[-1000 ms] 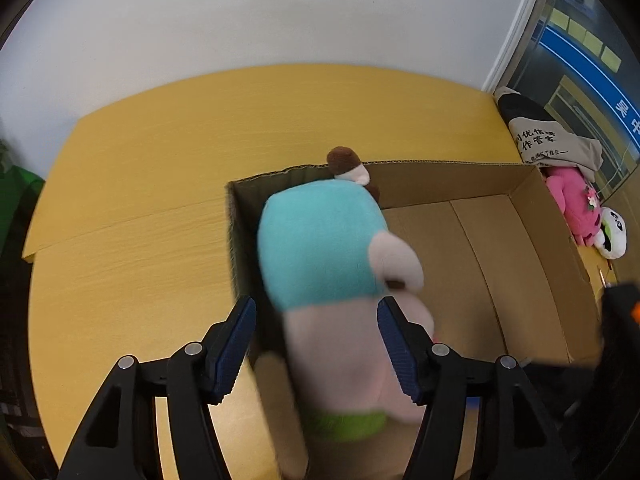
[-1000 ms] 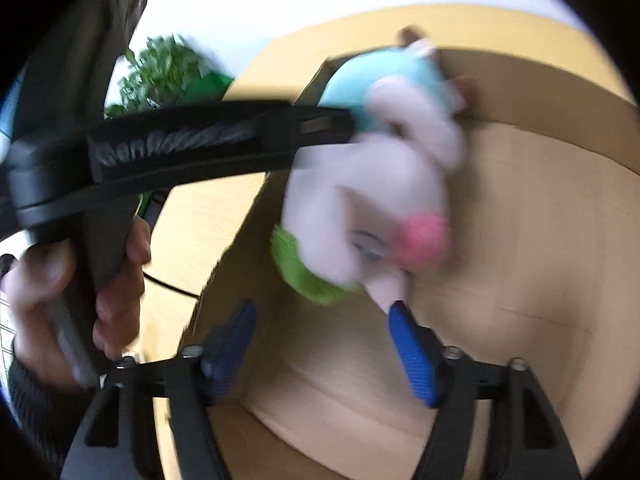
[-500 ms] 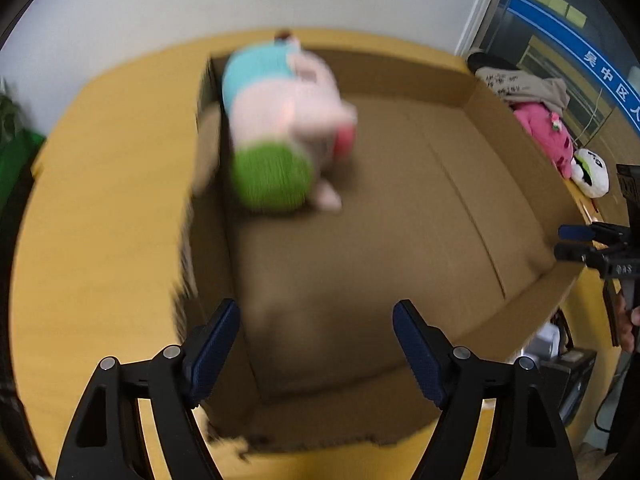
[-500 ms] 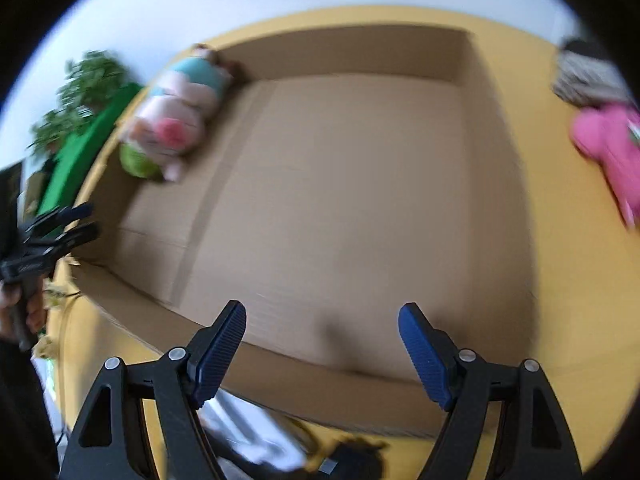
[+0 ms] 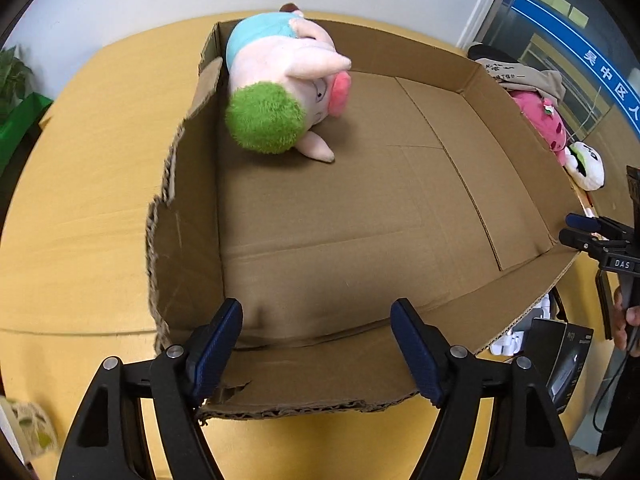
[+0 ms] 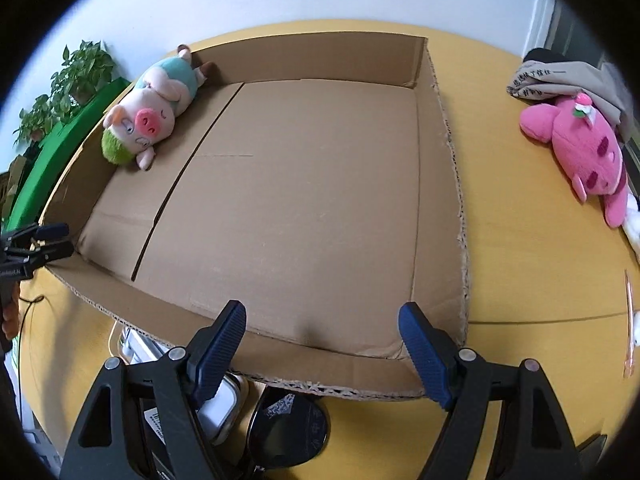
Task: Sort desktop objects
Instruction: 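Open the left tool to drop the plush pig into the box, withdraw, then grasp the black charger box with the left tool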
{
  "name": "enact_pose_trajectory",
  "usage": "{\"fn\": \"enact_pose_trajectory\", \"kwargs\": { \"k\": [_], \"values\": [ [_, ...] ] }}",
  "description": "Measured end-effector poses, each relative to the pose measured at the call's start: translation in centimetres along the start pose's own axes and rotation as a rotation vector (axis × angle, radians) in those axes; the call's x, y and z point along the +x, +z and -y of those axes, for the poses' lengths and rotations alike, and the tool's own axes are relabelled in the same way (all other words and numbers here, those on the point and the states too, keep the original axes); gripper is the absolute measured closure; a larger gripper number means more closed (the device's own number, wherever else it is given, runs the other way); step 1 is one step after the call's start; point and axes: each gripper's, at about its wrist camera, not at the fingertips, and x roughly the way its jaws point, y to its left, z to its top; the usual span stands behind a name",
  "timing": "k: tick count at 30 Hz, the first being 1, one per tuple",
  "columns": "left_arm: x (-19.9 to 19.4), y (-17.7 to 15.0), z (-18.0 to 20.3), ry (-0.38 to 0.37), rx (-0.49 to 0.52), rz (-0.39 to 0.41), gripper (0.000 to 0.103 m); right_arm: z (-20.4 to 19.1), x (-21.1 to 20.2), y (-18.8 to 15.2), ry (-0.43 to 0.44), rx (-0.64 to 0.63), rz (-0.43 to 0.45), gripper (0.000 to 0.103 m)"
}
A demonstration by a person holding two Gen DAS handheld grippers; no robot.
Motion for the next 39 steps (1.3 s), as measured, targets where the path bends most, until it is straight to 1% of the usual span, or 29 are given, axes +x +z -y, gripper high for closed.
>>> {"fn": "enact_pose_trajectory", "kwargs": {
  "k": [1,2,4,5,7,9,10,11,12,13,14,15,16,17,18,19,20,21,23,25,28,30,31,33,34,36,37,38,39],
  "values": [
    [-0.4,-0.2,0.2,0.011,-0.002,0.017,0.023,-0.1,-0.5,-0.2,-0.001,0.006,0.005,0.024],
    [-1.2,-0.4,0.4,0.022,-0.01,0.052,0.023,-0.2,-0.9,0.0,0.002,0.008,0.013,0.024],
    [-3.2,-0.8,0.8,0.02,-0.032,0.14,0.021,-0.3,-1.8,0.4,0.014,0.002,0.044,0.024],
    [-4.7,-1.1,1.1,0.004,-0.051,0.209,0.018,-0.4,-2.2,0.5,0.013,-0.002,0.059,0.024],
    [-7.4,-1.9,1.9,-0.006,-0.093,0.349,0.0,-0.4,-3.6,0.3,0.003,-0.009,0.108,0.024],
    [-9.5,-2.9,2.9,0.005,-0.132,0.476,0.0,-0.6,-4.8,0.3,-0.014,-0.021,0.179,0.025],
    [-10.1,-3.4,3.4,0.0,-0.145,0.518,0.0,-0.6,-5.5,0.3,-0.029,-0.028,0.223,0.029],
    [-10.7,-4.0,3.8,-0.028,-0.161,0.569,0.001,-0.7,-5.9,0.2,-0.041,-0.038,0.251,0.055],
    [-11.2,-4.5,4.1,-0.061,-0.17,0.604,0.017,-0.7,-6.3,0.0,-0.057,-0.048,0.262,0.077],
    [-11.2,-4.6,4.5,-0.09,-0.168,0.611,0.069,-0.5,-6.6,-0.3,-0.08,-0.053,0.262,0.098],
    [-10.8,-4.2,5.1,-0.111,-0.158,0.58,0.094,-0.4,-6.8,-0.2,-0.096,-0.054,0.268,0.097],
    [-10.4,-4.0,5.6,-0.119,-0.152,0.547,0.101,-0.3,-7.0,-0.2,-0.101,-0.052,0.277,0.097],
    [-10.3,-4.1,6.0,-0.122,-0.15,0.55,0.1,-0.2,-7.2,0.0,-0.099,-0.048,0.279,0.097],
    [-10.7,-4.7,6.5,-0.123,-0.143,0.588,0.1,0.0,-7.4,0.0,-0.095,-0.043,0.28,0.095],
    [-11.2,-5.2,7.0,-0.114,-0.132,0.628,0.097,0.1,-7.5,0.3,-0.088,-0.036,0.283,0.088],
    [-11.6,-5.5,7.6,-0.096,-0.126,0.656,0.068,0.2,-7.6,0.5,-0.078,-0.031,0.289,0.058],
    [-11.9,-5.7,8.1,-0.075,-0.122,0.682,0.043,0.2,-7.7,0.6,-0.065,-0.028,0.296,0.022],
    [-12.3,-5.9,8.5,-0.059,-0.124,0.706,0.0,0.1,-8.0,0.5,-0.054,-0.027,0.314,0.015],
    [-13.0,-6.7,9.0,-0.047,-0.132,0.772,0.0,-0.2,-8.9,0.2,-0.044,-0.036,0.356,0.015],
    [-13.5,-7.1,9.4,-0.045,-0.137,0.805,0.0,-0.6,-9.5,-0.1,-0.048,-0.057,0.373,0.015],
    [-14.1,-7.8,9.5,0.006,-0.161,0.86,0.0,-0.9,-9.6,-0.7,-0.069,-0.078,0.375,0.015],
    [-14.6,-8.5,9.8,0.059,-0.156,0.886,0.0,-1.1,-9.7,-0.9,-0.061,-0.082,0.375,0.015],
    [-14.7,-8.6,9.9,0.083,-0.147,0.886,0.0,-1.2,-9.8,-1.1,-0.052,-0.086,0.38,0.015],
    [-14.5,-8.7,10.2,0.133,-0.129,0.853,0.0,-1.5,-9.9,-1.5,-0.042,-0.096,0.396,0.015],
    [-14.2,-8.7,10.2,0.132,-0.123,0.832,0.0,-1.6,-10.0,-1.7,-0.041,-0.104,0.403,0.015],
    [-13.8,-9.0,10.0,0.09,-0.126,0.792,0.0,-1.9,-10.1,-2.0,-0.043,-0.118,0.41,0.015],
    [-13.6,-9.1,9.8,0.084,-0.136,0.779,0.0,-2.0,-10.2,-2.1,-0.043,-0.123,0.41,0.015],
    [-13.4,-9.4,9.8,0.089,-0.141,0.775,0.0,-2.1,-10.2,-2.3,-0.04,-0.125,0.41,0.015],
    [-13.2,-9.7,10.0,0.115,-0.139,0.778,0.0,-2.1,-10.2,-2.5,-0.035,-0.128,0.41,0.015]
  ]
}}
